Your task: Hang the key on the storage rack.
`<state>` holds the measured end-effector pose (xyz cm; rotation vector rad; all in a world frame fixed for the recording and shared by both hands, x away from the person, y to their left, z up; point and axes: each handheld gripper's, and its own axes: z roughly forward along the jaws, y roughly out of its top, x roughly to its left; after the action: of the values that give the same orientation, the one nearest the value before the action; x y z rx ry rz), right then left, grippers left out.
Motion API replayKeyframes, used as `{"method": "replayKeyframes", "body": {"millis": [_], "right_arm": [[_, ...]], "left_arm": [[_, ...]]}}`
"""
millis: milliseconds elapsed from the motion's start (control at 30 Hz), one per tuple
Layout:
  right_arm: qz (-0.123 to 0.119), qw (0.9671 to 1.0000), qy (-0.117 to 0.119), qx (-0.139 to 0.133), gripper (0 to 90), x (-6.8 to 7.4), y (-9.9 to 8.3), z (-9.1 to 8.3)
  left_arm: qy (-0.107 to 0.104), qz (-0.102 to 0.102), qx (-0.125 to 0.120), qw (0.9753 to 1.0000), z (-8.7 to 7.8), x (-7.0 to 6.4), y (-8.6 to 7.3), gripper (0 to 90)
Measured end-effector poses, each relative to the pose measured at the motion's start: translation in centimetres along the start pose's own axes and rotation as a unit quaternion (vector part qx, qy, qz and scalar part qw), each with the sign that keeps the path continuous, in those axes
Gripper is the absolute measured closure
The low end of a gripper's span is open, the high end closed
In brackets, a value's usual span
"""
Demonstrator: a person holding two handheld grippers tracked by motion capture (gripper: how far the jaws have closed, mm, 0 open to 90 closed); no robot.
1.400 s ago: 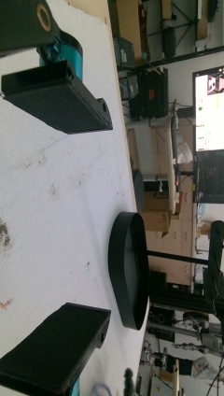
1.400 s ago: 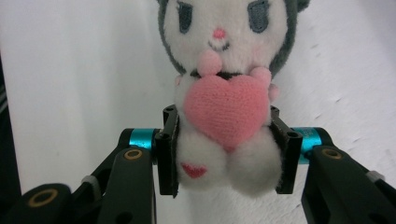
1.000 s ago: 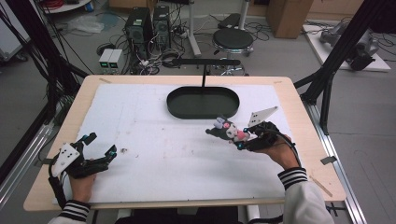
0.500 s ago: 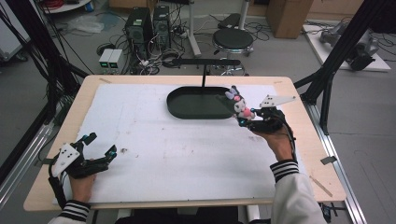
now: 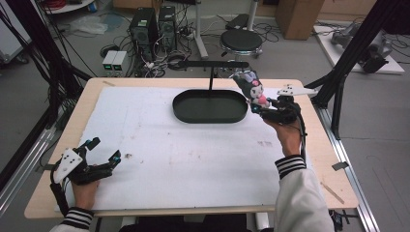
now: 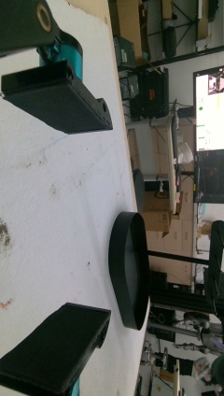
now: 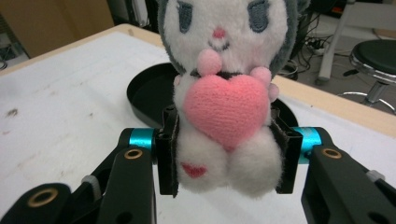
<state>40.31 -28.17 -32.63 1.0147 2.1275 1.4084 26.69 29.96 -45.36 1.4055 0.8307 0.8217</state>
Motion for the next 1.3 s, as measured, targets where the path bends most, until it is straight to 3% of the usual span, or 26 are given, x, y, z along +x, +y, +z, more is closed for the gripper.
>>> {"method": "replayKeyframes", "body": {"millis": [267,433,867,1100,1300], "right_arm": [[0.015,0.9993,-0.034,-0.008,55.0,-0.3,1.7,0.9],[0.029,0.9982,-0.051,0.006,55.0,-0.6,2.7,1.8],[0.045,0.9962,-0.072,0.021,55.0,-1.3,3.2,3.6],[0.065,0.9948,-0.077,0.013,54.9,-2.0,2.9,4.5],[0.068,0.9949,-0.075,0.0,55.0,-2.1,2.9,4.7]], "left_arm": [[0.0,0.0,0.0,1.0,0.0,0.0,0.0,9.2],[0.0,0.0,0.0,1.0,0.0,0.0,0.0,9.2],[0.0,-0.001,0.0,1.0,0.0,0.0,0.0,9.2],[0.001,-0.001,0.0,1.0,0.0,0.0,0.0,9.2],[0.001,-0.001,0.002,1.0,0.1,0.0,0.0,9.2]]}}
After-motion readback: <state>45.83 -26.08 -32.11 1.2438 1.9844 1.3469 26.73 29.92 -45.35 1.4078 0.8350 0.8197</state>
